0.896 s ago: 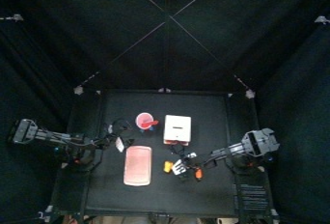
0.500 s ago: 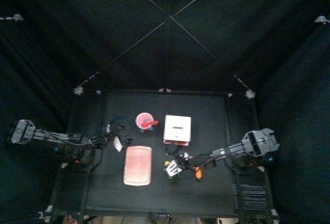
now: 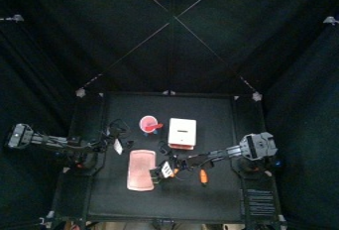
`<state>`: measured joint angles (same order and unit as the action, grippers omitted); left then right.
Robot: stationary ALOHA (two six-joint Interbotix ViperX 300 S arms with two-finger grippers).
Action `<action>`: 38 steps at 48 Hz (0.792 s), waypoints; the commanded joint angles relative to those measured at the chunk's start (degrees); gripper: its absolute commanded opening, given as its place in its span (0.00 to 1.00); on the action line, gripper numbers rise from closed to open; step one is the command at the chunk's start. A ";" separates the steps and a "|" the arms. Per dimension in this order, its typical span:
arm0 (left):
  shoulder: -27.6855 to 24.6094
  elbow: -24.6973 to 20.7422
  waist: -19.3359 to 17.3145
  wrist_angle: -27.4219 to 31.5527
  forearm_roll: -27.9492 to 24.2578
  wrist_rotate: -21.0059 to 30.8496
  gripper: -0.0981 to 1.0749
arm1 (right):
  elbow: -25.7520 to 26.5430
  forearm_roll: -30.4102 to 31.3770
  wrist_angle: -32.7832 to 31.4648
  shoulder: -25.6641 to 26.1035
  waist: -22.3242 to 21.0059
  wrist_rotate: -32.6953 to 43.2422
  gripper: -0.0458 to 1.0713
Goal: Put sushi roll on plate
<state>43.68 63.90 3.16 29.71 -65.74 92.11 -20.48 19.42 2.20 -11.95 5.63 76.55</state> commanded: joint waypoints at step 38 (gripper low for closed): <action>0.00 -0.09 -0.97 0.00 -0.18 0.00 0.95 | 16.26 -9.32 -4.75 -12.66 -2.29 0.97 0.67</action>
<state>43.77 64.51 2.46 29.88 -65.74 92.11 -6.77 12.74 -0.44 -24.96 4.13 77.34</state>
